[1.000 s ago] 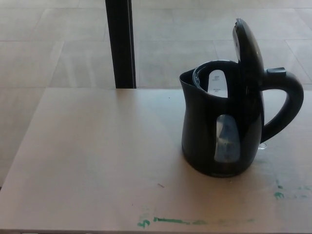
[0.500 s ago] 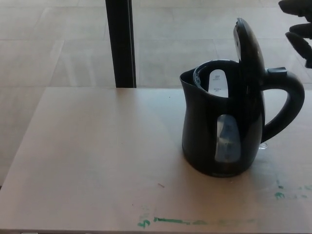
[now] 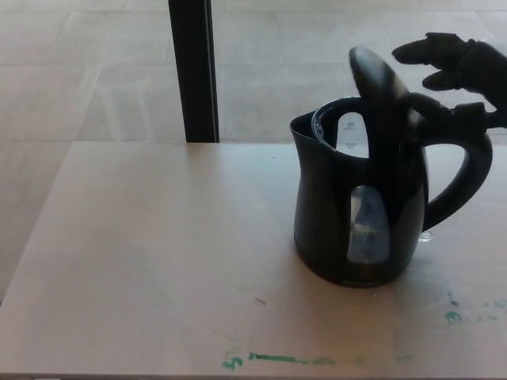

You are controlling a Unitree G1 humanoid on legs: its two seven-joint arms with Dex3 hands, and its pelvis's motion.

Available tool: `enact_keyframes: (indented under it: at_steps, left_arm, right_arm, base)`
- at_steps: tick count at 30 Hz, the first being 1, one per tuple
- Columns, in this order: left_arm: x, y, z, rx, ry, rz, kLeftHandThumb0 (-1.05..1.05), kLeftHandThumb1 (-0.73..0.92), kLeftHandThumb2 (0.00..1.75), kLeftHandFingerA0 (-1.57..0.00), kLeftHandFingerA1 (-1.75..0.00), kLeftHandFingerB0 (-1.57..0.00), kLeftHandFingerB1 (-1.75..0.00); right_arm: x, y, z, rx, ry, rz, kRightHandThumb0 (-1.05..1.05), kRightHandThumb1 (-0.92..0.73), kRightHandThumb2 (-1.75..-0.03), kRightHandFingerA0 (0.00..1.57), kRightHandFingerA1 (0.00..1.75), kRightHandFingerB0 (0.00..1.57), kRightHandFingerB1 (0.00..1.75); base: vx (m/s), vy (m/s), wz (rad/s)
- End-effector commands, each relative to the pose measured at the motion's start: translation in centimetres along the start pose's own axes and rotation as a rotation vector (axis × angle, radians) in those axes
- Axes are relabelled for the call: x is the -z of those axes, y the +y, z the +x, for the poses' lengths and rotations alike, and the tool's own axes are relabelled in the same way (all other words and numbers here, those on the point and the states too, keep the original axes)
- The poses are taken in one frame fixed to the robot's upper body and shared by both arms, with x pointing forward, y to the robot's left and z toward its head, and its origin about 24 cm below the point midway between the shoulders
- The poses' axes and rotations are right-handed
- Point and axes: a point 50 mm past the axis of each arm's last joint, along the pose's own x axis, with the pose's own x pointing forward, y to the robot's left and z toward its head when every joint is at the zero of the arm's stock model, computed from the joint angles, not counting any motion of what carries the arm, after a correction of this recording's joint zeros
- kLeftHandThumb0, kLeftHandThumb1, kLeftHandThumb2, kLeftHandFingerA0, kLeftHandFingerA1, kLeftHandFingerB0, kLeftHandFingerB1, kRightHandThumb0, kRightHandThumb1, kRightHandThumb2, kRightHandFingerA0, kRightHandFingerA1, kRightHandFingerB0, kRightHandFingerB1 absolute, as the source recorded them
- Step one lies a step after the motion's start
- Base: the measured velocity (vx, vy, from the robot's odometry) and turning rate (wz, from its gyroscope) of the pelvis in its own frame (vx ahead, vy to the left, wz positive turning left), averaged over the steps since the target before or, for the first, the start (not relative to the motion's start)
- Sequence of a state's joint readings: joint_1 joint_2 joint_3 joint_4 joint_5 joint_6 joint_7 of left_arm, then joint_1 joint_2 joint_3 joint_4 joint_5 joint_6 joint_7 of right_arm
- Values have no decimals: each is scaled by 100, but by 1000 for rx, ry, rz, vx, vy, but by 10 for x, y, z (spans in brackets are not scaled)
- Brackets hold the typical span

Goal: The robot uses its right hand to push down on the lid of a kettle kept in the middle of the desk to close it

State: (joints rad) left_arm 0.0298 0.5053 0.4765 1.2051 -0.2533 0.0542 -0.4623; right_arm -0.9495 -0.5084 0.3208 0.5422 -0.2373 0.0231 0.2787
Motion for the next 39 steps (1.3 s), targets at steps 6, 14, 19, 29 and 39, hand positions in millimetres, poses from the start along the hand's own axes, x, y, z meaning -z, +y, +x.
enact_keyframes:
  at_steps: [6,14,19,29,39]
  left_arm:
    - [-3,6,-2,-19,8,16,-69,72,62,-44,-46,-31,-35]
    - [-9,7,-3,-16,-1,28,-70,71,62,-45,-49,-30,-35]
    - [-10,8,-3,-22,3,53,-72,72,61,-47,-46,-31,-34]
    - [-11,7,-3,-13,-5,24,-69,70,61,-48,-50,-32,-35]
    - [-15,5,-1,-10,-4,82,-71,73,62,-47,-47,-29,-34]
  right_arm:
    - [-26,9,14,-68,-94,-263,-78,-68,-104,25,52,18,43]
    - [-31,10,17,-105,-116,-349,-78,-86,-67,30,44,23,31]
    - [-21,23,13,-195,-60,-381,-80,-85,-66,24,44,22,34]
    - [-10,54,3,-274,-71,-409,-78,-85,-67,27,42,23,30]
    - [-17,99,4,-410,-22,-499,-86,-82,-65,18,42,19,33]
  base:
    - [0,0,0]
    - [0,0,0]
    - [0,0,0]
    - [0,0,0]
    - [0,0,0]
